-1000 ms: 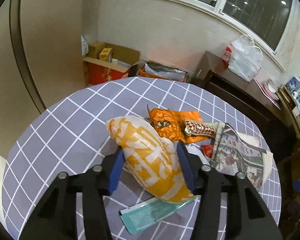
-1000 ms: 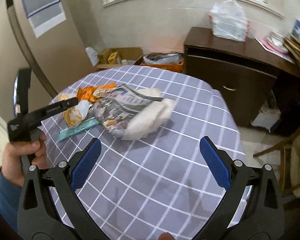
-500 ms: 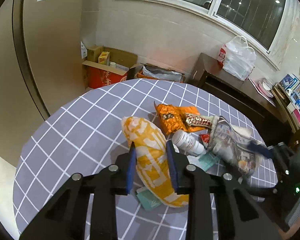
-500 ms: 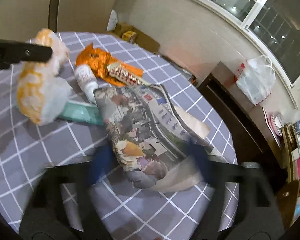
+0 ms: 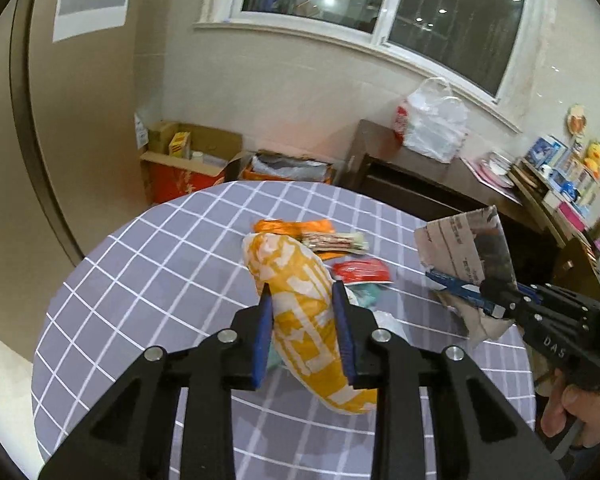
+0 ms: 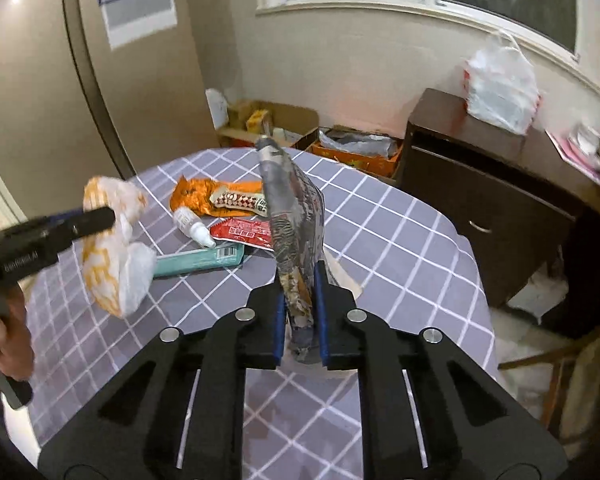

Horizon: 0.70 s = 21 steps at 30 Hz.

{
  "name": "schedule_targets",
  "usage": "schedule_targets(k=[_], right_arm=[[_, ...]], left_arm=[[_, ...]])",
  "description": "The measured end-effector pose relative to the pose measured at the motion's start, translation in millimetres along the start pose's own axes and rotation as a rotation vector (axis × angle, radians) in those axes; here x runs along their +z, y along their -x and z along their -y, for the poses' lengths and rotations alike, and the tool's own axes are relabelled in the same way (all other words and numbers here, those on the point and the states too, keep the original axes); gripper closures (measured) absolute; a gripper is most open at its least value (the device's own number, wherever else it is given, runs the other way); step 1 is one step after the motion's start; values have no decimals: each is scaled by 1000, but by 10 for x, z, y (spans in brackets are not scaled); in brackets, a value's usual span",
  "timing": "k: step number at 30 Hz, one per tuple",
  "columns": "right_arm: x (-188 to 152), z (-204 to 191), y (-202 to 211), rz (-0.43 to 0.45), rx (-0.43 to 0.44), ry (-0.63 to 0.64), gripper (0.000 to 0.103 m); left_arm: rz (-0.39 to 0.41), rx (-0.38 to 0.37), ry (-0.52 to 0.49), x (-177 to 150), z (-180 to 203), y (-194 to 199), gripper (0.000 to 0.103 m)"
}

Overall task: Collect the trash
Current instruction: 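Carry the bread bag and newspaper to the blue wastebasket and open both tools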

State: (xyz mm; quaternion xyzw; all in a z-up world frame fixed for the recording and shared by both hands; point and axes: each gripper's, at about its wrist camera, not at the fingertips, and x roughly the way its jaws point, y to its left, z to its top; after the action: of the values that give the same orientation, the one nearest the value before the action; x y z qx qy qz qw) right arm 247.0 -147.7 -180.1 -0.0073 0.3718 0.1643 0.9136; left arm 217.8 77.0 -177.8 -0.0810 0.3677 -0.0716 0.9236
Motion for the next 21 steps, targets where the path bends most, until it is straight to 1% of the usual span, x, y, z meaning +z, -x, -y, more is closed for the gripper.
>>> schedule_targets(k=[3,7,13,18,21], right_arm=[[-68,87,160,15,45,-58,92],[-172,214,366,39,71,-111,94],[-298,446,664,80,84,-171,94],[-404,692,948,120,90,-221,94],[-474,812,1041,123,91,-237,94]], left_arm=[[11,-10,-26,-33,167,90,76],[16,-25,-69,-108,421,179,76],[17,-59,-117,-221,759,272,76],[16,-92,-170,-283,1113,317,76],[14,-111,-194,-316,1327,306,76]])
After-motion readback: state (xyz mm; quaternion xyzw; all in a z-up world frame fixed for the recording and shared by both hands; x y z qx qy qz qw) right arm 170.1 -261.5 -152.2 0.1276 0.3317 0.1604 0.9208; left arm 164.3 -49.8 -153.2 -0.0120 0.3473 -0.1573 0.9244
